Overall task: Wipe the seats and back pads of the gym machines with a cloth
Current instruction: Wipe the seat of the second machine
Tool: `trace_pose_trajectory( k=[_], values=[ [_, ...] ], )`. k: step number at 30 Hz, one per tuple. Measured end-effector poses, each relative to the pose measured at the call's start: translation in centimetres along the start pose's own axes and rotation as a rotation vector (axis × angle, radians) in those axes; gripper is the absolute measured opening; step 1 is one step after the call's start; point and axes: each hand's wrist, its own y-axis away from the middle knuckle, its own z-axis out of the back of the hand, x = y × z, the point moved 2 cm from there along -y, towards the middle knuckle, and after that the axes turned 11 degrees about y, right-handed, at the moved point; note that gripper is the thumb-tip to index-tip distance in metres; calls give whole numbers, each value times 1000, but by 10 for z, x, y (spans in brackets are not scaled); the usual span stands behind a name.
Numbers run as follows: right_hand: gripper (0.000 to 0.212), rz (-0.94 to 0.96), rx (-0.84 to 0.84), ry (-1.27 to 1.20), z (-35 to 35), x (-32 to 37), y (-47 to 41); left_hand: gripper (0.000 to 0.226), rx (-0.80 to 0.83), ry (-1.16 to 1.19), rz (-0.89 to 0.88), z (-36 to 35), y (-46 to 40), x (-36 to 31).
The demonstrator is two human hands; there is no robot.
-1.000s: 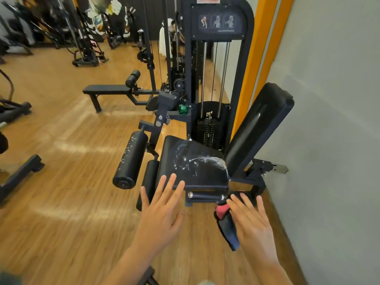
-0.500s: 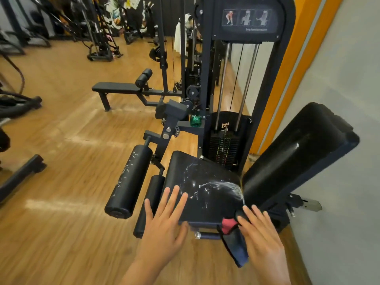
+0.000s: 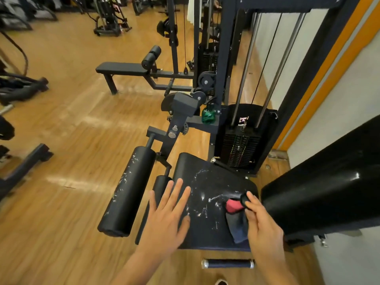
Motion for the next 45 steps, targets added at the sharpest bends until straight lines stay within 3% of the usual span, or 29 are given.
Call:
trace_pose_trajectory(
  k=[4,11,22,27,37,45],
  values=[
    [27,-171,44,-68,-21,-16,-44,73,47,-69,-5,-26,-49,9],
    [29,-197,98,-67,-67,-52,-116,74,103,-133,-16,-80,-133,26],
    [25,-195,106,12,-163,-97,-181,73,190,-22,-12,-182,-209,88],
    [24,-268,116,-71,-220,-109,-197,72,229,-15,-50,-219,-230,126],
    [20,-354,200,58,-329,-129,-223,67,383,-62,-132,-310,-262,195],
    [20,-226,316,78,-414,-161,-204,67,340,-70,-171,-379,-312,215]
  ],
)
